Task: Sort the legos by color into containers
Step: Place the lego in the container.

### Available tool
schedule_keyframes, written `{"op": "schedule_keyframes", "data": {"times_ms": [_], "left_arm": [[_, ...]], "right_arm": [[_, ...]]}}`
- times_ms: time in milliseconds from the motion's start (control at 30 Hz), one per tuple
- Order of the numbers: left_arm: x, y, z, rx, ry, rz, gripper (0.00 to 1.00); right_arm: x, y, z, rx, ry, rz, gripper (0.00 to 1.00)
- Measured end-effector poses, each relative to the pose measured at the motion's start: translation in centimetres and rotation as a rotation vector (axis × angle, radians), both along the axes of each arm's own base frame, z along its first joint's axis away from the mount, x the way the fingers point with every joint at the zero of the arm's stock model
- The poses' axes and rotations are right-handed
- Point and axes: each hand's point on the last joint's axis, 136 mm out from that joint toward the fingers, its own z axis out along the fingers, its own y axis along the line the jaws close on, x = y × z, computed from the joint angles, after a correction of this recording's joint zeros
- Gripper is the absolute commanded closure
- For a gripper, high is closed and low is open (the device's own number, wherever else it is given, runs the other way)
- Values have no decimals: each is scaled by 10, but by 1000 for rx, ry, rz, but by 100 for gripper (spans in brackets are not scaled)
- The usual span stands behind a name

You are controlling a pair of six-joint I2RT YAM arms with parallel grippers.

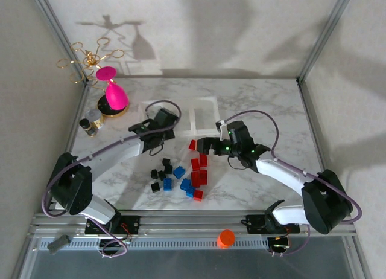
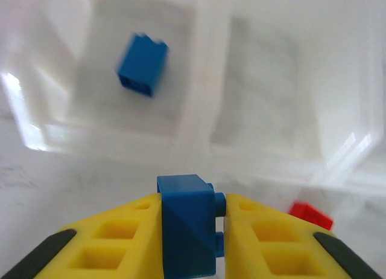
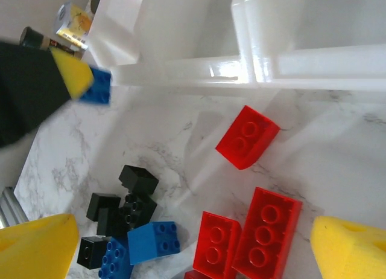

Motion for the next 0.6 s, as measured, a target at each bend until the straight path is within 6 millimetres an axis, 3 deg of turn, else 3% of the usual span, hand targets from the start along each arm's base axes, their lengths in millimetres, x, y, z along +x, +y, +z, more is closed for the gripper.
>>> {"op": "schedule_keyframes", "data": {"times_ms": [167,300,600], "left_arm": [[30,37,3,35,-23,80,71],[57,51,-11,69,-5,110,70],[102,52,-30,119,9,97,63]], "right_arm": [[3,13,9,21,-19,18,1],[4,16,12,29,-26,18,1],[6,13,11,17,-31,1,1]]}}
